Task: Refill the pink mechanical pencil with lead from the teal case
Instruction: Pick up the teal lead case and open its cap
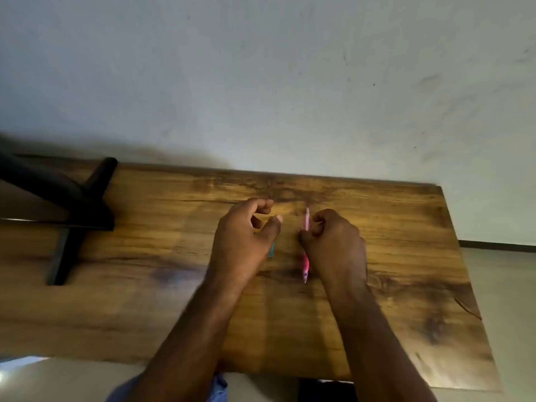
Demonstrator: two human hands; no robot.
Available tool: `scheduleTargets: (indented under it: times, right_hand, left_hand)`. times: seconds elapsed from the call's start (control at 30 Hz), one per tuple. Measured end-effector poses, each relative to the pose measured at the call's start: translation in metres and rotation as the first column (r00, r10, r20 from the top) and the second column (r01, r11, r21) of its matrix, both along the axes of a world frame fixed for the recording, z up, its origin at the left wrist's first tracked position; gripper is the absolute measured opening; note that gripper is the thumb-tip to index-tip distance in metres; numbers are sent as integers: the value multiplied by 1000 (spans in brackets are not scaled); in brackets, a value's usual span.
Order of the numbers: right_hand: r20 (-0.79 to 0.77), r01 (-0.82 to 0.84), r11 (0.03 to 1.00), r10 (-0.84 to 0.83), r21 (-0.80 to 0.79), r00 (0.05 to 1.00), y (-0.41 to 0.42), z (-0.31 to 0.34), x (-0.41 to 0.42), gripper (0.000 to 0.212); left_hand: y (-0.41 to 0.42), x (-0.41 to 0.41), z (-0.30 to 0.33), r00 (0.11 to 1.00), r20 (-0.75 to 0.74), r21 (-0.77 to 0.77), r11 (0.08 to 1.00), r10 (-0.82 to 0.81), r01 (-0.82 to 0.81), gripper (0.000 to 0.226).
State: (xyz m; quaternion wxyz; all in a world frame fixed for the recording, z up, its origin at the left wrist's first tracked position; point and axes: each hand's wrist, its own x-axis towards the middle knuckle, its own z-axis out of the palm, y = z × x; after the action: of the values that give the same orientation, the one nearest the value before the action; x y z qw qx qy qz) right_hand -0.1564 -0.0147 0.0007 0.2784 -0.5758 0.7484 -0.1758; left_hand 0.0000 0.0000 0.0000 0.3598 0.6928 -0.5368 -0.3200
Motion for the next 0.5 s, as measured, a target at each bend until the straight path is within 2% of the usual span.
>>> scheduleTargets:
  times: [0.1, 0.2, 0.27, 0.37, 0.5]
  right_hand:
    - [-69, -33, 999, 34, 18, 997, -6, -5, 4, 26]
    - [-13, -8, 999, 9, 40, 1000, -8, -6, 4, 24]
    - [93, 7, 999, -11, 37, 996, -9, -5, 3, 20]
    - [344, -16, 1000, 18, -9, 939, -9, 0, 2, 15]
    - [689, -4, 1000, -5, 11, 724, -8, 8, 2, 15]
  left_hand:
    - [-3, -1, -4, 1000, 15, 16, 1000, 4, -4, 32]
    - [-4, -4, -4, 1000, -30, 13, 1000, 2, -1, 26]
    - [-6, -6, -3, 998, -57, 20, 1000, 10, -9, 23]
    - [-7, -10, 1, 991, -130, 56, 998, 33, -26, 17]
    - [-1, -13, 9, 960, -279, 50, 998, -11, 26, 24]
